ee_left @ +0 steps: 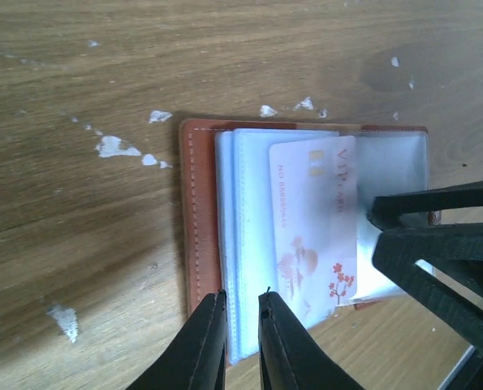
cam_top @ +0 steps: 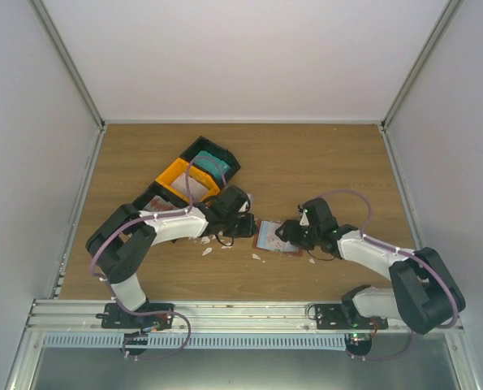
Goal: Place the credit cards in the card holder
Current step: Insert the credit card into the card holder.
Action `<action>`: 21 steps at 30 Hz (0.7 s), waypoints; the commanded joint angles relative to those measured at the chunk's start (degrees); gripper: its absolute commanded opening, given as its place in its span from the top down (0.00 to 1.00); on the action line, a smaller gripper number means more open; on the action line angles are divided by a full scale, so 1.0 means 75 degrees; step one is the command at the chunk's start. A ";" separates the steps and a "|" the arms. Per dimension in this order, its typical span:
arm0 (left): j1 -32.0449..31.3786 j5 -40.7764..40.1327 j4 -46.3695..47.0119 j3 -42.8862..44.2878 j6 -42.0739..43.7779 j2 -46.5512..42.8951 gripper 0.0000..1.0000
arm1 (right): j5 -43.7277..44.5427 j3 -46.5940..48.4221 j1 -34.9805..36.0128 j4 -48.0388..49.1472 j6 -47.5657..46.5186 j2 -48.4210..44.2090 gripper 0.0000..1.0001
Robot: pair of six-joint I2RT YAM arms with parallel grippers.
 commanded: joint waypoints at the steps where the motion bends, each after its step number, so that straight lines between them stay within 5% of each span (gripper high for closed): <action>1: -0.0080 0.0307 0.0322 -0.0111 0.0036 -0.0068 0.86 | 0.0643 0.0464 0.0377 -0.0727 -0.0299 0.0326 0.46; 21: -0.0362 -0.0075 -0.0295 0.0388 0.0291 0.0961 0.95 | 0.2059 0.1703 0.1606 -0.1830 -0.0274 0.1585 0.50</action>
